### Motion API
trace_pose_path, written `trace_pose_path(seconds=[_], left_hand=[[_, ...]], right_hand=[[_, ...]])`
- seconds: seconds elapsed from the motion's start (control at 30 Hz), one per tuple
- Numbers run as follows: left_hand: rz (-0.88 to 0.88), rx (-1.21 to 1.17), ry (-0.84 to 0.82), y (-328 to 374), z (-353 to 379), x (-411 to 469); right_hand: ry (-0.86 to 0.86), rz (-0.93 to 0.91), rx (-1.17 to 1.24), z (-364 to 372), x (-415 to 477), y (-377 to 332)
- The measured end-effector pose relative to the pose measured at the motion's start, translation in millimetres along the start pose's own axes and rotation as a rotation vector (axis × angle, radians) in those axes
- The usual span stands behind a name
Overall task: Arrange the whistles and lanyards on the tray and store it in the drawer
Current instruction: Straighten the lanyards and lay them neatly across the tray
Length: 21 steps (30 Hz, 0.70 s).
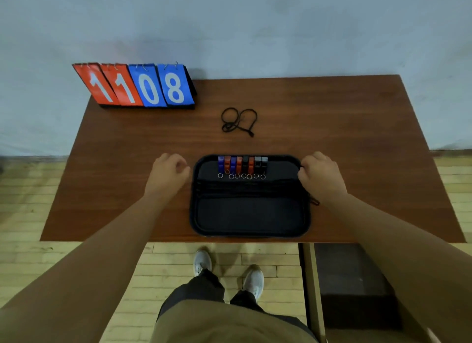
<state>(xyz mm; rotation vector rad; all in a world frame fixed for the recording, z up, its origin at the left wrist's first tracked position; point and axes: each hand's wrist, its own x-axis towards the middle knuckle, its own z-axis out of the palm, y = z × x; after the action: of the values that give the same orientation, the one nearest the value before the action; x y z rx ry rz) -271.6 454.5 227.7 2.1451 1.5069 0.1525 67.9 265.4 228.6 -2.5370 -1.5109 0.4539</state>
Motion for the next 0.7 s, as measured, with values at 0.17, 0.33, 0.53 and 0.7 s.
trace_pose_path(seconds=[0.17, 0.33, 0.53, 0.7], left_hand=[[0.067, -0.045, 0.042, 34.6, -26.8, 38.8], [0.123, -0.031, -0.006, 66.5, -19.9, 85.8], [0.207, -0.011, -0.122, 71.2, 13.2, 150.5], [0.202, 0.006, -0.205, 68.5, 40.1, 199.4]], right_hand=[[-0.031, 0.013, 0.060, -37.8, 43.1, -45.1], [-0.033, 0.033, 0.095, -40.5, 88.9, -75.0], [-0.134, 0.116, 0.149, -11.0, 139.2, -87.5], [-0.244, 0.134, 0.205, 28.3, 174.1, -96.3]])
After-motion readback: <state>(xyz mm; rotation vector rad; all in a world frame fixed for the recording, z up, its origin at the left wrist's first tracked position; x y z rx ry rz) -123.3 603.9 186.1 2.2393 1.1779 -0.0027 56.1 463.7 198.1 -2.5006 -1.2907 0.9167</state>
